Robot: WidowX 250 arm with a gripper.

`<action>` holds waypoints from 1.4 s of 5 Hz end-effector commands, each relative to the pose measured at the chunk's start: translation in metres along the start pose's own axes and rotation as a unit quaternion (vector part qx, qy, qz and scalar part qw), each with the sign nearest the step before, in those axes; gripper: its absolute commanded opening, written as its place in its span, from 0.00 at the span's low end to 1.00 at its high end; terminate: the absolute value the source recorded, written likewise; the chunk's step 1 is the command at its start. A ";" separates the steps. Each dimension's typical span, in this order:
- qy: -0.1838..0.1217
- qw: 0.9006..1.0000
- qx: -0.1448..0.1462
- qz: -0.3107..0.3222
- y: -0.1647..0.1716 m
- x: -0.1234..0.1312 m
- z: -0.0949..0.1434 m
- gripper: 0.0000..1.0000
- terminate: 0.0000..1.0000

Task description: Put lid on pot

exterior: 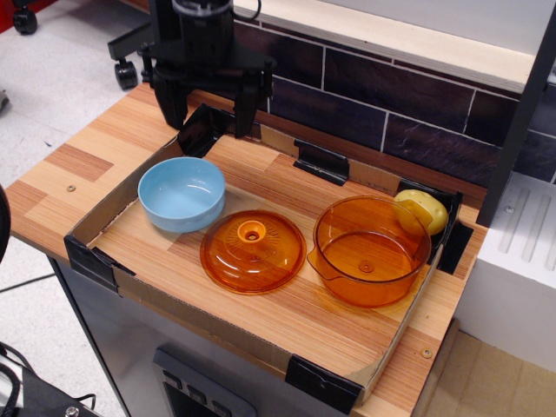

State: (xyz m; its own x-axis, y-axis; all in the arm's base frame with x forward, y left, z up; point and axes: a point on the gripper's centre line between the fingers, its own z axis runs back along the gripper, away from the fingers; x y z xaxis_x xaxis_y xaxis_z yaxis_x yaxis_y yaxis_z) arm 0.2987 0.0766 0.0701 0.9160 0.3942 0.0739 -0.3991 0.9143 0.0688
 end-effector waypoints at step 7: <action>-0.012 0.987 -0.054 -0.149 -0.031 -0.060 -0.005 1.00 0.00</action>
State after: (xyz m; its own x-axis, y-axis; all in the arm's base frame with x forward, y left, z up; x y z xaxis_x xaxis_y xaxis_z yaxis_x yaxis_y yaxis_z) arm 0.2529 0.0227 0.0508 0.9931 0.0997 0.0614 -0.0988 0.9950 -0.0162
